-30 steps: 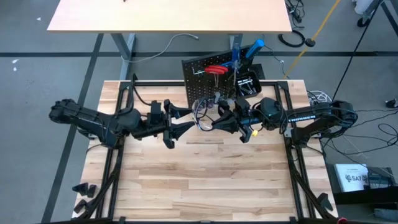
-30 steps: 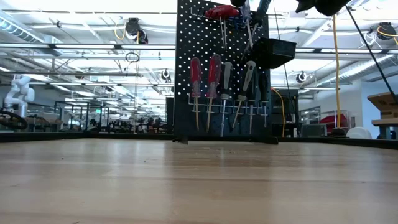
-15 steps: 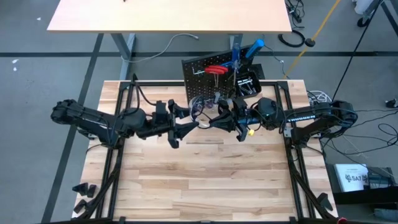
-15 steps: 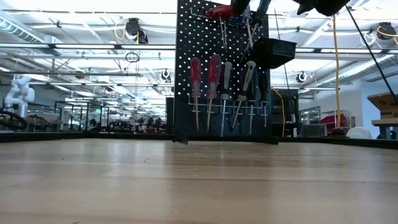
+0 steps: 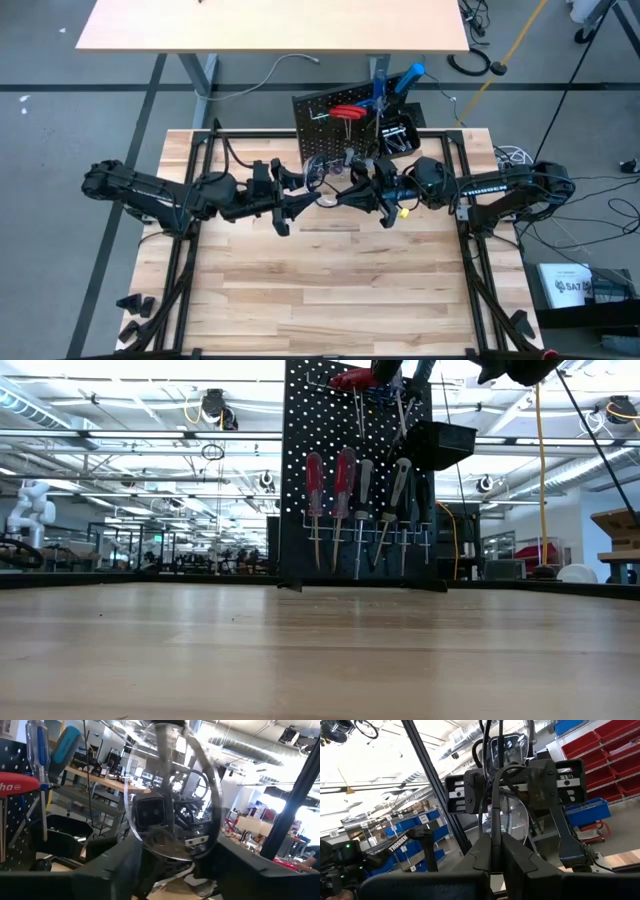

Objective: Hang tools onto peg board
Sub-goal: Hang the black safety goggles on the pegboard

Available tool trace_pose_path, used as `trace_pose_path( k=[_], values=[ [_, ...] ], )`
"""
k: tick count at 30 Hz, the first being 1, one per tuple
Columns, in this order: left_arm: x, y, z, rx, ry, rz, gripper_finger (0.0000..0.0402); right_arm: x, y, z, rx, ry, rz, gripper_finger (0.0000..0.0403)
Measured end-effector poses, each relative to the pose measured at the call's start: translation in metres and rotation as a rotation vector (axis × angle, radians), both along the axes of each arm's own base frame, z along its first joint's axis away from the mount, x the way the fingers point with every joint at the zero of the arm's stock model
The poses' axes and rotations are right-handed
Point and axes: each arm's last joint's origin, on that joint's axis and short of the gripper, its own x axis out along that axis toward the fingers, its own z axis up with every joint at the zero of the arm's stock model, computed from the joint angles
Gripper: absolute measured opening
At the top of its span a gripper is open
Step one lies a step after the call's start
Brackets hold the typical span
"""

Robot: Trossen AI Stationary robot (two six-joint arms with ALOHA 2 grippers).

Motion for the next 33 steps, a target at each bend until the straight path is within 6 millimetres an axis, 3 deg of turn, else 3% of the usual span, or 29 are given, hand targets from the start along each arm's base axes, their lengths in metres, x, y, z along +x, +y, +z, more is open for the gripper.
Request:
trace_pose_path(
  k=[5,9,22,27,33],
  values=[
    [0.0,0.0,0.0,0.018,0.001,-0.006,0.0151,0.0,0.0,0.0,-0.007,-0.003,-0.012,0.0012],
    [0.0,0.0,0.0,0.029,0.002,-0.005,0.0094,0.0,-0.001,0.0,-0.004,-0.005,-0.024,0.0036],
    [-0.015,0.005,0.006,0.038,0.049,0.076,0.01,-0.003,-0.011,0.003,0.069,0.011,-0.037,0.0118],
    [-0.029,0.013,0.009,0.05,0.115,0.164,0.0103,-0.023,-0.015,0.02,0.03,-0.002,-0.046,0.0126],
    [-0.031,0.036,-0.005,0.005,0.26,0.196,0.0105,-0.056,-0.013,0.04,-0.01,0.012,-0.125,0.0127]
  ],
)
